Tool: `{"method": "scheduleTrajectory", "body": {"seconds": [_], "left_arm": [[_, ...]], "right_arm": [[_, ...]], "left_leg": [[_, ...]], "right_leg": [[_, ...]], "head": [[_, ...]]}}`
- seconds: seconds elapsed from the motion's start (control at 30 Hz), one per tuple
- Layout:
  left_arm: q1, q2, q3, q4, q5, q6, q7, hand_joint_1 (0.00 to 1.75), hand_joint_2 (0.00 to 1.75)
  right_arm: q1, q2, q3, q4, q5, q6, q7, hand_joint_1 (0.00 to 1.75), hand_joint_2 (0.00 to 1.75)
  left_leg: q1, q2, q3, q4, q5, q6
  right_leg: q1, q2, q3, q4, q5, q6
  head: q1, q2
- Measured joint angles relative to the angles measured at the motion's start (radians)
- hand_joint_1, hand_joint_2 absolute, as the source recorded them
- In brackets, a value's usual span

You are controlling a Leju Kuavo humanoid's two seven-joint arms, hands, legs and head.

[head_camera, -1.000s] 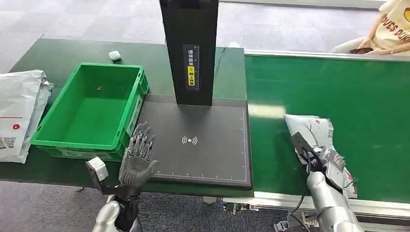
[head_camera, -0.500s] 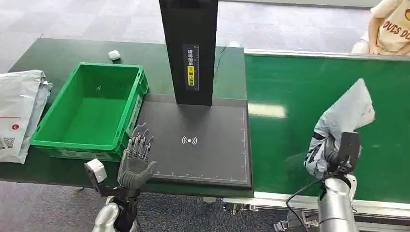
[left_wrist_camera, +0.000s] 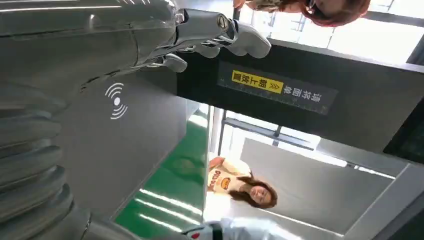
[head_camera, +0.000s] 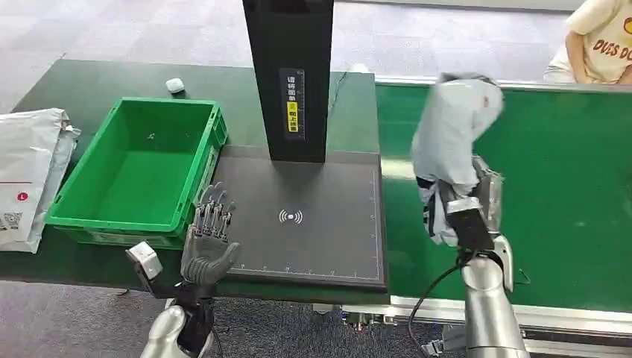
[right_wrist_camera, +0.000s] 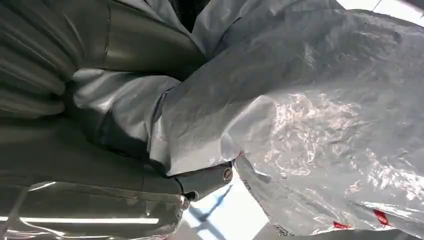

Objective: Moved the parcel from conveyor to table for the left to box.

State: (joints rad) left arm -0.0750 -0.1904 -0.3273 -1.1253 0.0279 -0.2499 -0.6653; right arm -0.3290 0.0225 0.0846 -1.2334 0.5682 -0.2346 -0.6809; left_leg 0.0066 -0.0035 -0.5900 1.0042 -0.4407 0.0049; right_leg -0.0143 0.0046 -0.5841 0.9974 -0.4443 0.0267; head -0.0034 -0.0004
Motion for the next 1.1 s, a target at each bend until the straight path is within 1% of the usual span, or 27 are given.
{"method": "scheduleTrajectory", "body": {"seconds": [0.17, 0.23, 0.33, 0.37, 0.43, 0.5, 0.53, 0.6, 0.67, 0.7, 0.77, 0.8, 0.9, 0.93, 0.97, 1.0, 1.07, 1.1], "left_arm": [[0.001, 0.006, -0.004, 0.003, 0.011, 0.001, -0.003, 0.00, 1.75], [0.005, 0.010, -0.008, 0.003, 0.012, 0.000, -0.008, 0.00, 1.75], [0.010, 0.016, -0.010, 0.003, 0.012, -0.001, -0.016, 0.00, 1.75], [0.012, 0.018, -0.011, 0.002, 0.011, -0.002, -0.016, 0.00, 1.75], [0.019, 0.021, -0.011, 0.002, 0.011, -0.003, -0.016, 0.00, 1.75], [0.024, 0.023, -0.011, 0.002, 0.007, -0.005, -0.014, 0.00, 1.75], [0.026, 0.024, -0.011, 0.002, 0.003, -0.006, -0.012, 0.00, 1.75], [0.033, 0.024, -0.011, 0.002, -0.002, -0.006, -0.008, 0.00, 1.75], [0.037, 0.024, -0.010, 0.002, -0.008, -0.006, 0.000, 0.00, 1.75], [0.037, 0.024, -0.010, 0.002, -0.009, -0.006, 0.001, 0.00, 1.75], [0.037, 0.024, -0.010, 0.002, -0.010, -0.007, 0.001, 0.00, 1.75], [0.038, 0.024, -0.010, 0.002, -0.010, -0.008, 0.001, 0.00, 1.75], [0.047, 0.024, -0.008, -0.007, -0.012, -0.011, 0.003, 0.00, 1.75], [0.051, 0.024, -0.005, -0.013, -0.014, -0.013, 0.006, 0.00, 1.75], [0.052, 0.024, -0.004, -0.015, -0.016, -0.014, 0.008, 0.00, 1.75], [0.052, 0.024, -0.003, -0.018, -0.018, -0.016, 0.009, 0.00, 1.75], [0.053, 0.024, -0.001, -0.021, -0.019, -0.018, 0.011, 0.00, 1.75], [0.054, 0.024, 0.002, -0.021, -0.019, -0.018, 0.012, 0.00, 1.75]], "right_arm": [[-0.028, -0.027, 0.251, -0.029, 0.106, -0.007, 0.018, 1.75, 1.75], [-0.049, -0.056, 0.345, -0.025, 0.151, 0.024, 0.044, 1.75, 1.75], [-0.102, -0.100, 0.470, 0.018, 0.225, 0.123, 0.124, 1.75, 1.75], [-0.121, -0.112, 0.507, 0.041, 0.246, 0.157, 0.155, 1.75, 1.75], [-0.166, -0.134, 0.592, 0.103, 0.279, 0.261, 0.221, 1.75, 1.75], [-0.204, -0.150, 0.655, 0.160, 0.304, 0.323, 0.276, 1.75, 1.75], [-0.227, -0.158, 0.687, 0.197, 0.320, 0.346, 0.309, 1.75, 1.75], [-0.268, -0.166, 0.744, 0.274, 0.350, 0.351, 0.353, 1.75, 1.75], [-0.304, -0.172, 0.789, 0.325, 0.361, 0.346, 0.367, 1.75, 1.75], [-0.318, -0.172, 0.808, 0.349, 0.366, 0.339, 0.378, 0.02, 1.75], [-0.341, -0.172, 0.838, 0.383, 0.382, 0.309, 0.394, 0.00, 1.75], [-0.347, -0.171, 0.849, 0.396, 0.387, 0.274, 0.396, 0.00, 1.75], [-0.335, -0.162, 0.858, 0.409, 0.388, 0.038, 0.360, 0.00, 1.75], [-0.329, -0.160, 0.854, 0.409, 0.377, -0.036, 0.335, 0.00, 1.75], [-0.326, -0.155, 0.850, 0.409, 0.364, -0.075, 0.317, 0.00, 1.75], [-0.321, -0.151, 0.846, 0.407, 0.343, -0.094, 0.298, 0.00, 1.75], [-0.300, -0.144, 0.821, 0.388, 0.256, -0.141, 0.213, 0.00, 1.75], [-0.295, -0.139, 0.806, 0.382, 0.212, -0.147, 0.169, 0.00, 1.75]], "left_leg": [[0.000, -0.001, -0.001, 0.000, 0.000, 0.000], [0.000, -0.001, -0.002, 0.000, 0.000, 0.000], [0.000, -0.001, -0.002, 0.000, -0.001, 0.001], [-0.001, -0.001, -0.002, 0.000, -0.001, 0.001], [-0.001, -0.001, -0.002, 0.001, -0.001, 0.001], [-0.001, -0.002, -0.002, 0.001, 0.000, 0.001], [-0.001, -0.002, -0.002, 0.001, 0.000, 0.001], [-0.001, -0.002, -0.002, 0.001, 0.000, 0.001], [-0.001, -0.002, -0.001, 0.001, 0.000, 0.001], [-0.001, -0.002, -0.001, 0.001, 0.000, 0.001], [-0.001, -0.002, 0.000, 0.001, -0.001, 0.001], [-0.001, -0.002, 0.000, 0.001, 0.000, 0.001], [-0.001, -0.003, -0.001, 0.001, 0.000, 0.001], [-0.001, -0.003, -0.001, 0.001, 0.000, 0.001], [-0.001, -0.002, 0.000, 0.001, 0.000, 0.001], [-0.001, -0.002, 0.000, 0.001, 0.000, 0.001], [-0.001, -0.003, -0.001, 0.001, 0.000, 0.001], [-0.001, -0.003, -0.001, 0.001, 0.000, 0.001]], "right_leg": [[0.000, -0.001, 0.000, 0.000, -0.001, 0.000], [0.000, -0.001, 0.000, 0.000, -0.001, 0.000], [-0.001, -0.001, 0.000, 0.000, -0.001, 0.000], [-0.001, -0.001, 0.000, -0.001, 0.000, 0.000], [-0.001, -0.001, -0.001, -0.001, 0.000, 0.001], [-0.001, -0.003, 0.000, -0.001, 0.000, 0.000], [-0.001, -0.003, 0.000, -0.001, 0.000, 0.000], [-0.001, -0.003, 0.000, -0.001, 0.000, 0.000], [-0.001, -0.002, 0.000, -0.001, 0.000, 0.000], [-0.001, -0.002, 0.000, -0.001, 0.000, 0.000], [-0.001, -0.002, 0.001, -0.001, 0.000, 0.000], [-0.001, -0.003, 0.001, -0.001, 0.000, 0.001], [-0.001, -0.003, 0.001, -0.001, 0.000, 0.000], [-0.001, -0.003, 0.001, -0.001, 0.000, 0.000], [-0.001, -0.002, 0.001, -0.001, 0.000, 0.000], [-0.001, -0.002, 0.001, -0.001, 0.000, 0.000], [-0.001, -0.004, 0.001, -0.001, 0.000, 0.000], [-0.001, -0.004, 0.001, -0.001, 0.000, 0.000]], "head": [[0.000, 0.000], [0.000, 0.000], [0.000, 0.000], [0.000, 0.000], [0.000, 0.000], [0.000, 0.000], [0.000, 0.000], [0.000, 0.000], [0.000, 0.000], [0.000, 0.000], [0.000, 0.000], [0.000, 0.000], [0.000, 0.000], [0.000, 0.000], [0.000, 0.000], [0.000, 0.000], [0.000, 0.000], [0.000, 0.000]]}}
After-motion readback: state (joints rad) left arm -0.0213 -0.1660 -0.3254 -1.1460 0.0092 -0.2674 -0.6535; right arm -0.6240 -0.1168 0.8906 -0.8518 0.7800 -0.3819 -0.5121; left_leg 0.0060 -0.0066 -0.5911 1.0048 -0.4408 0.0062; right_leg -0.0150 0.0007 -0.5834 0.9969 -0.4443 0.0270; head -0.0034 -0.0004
